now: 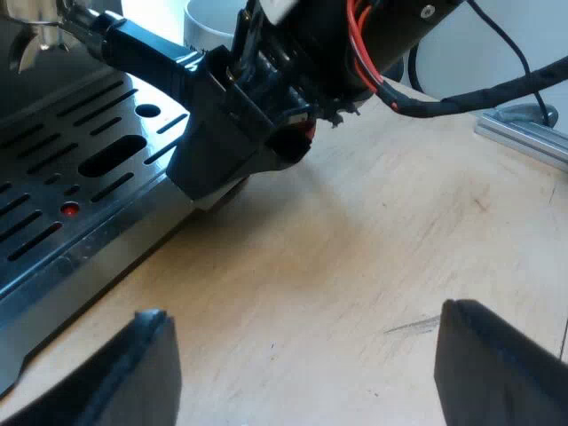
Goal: Grind coffee beans and then tamp
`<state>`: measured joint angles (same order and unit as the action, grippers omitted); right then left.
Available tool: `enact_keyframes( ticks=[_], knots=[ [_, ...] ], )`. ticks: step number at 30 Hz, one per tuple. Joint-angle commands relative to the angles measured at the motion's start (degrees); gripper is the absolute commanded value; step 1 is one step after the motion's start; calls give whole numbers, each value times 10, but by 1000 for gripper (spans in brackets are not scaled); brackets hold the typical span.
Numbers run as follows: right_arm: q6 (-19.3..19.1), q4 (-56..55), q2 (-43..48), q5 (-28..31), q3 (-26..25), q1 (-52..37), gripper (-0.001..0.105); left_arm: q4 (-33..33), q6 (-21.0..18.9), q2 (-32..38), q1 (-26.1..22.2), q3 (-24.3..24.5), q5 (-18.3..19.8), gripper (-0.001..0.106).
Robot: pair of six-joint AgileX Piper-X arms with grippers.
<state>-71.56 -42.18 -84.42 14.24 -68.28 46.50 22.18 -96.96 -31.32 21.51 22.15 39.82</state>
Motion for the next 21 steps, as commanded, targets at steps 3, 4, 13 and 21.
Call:
enact_keyframes(
  ticks=[3,4,13,21],
  knots=[
    [16,-5,1,-16,0,-2,63,-7,-1,2,3,0,11,63],
    [27,-9,1,-16,0,-2,63,-7,-1,2,3,0,11,63],
    [35,-40,1,-16,0,-2,63,-7,-1,2,3,0,11,63],
    [35,-40,1,-16,0,-2,40,-7,-1,2,3,0,11,63]
  ],
)
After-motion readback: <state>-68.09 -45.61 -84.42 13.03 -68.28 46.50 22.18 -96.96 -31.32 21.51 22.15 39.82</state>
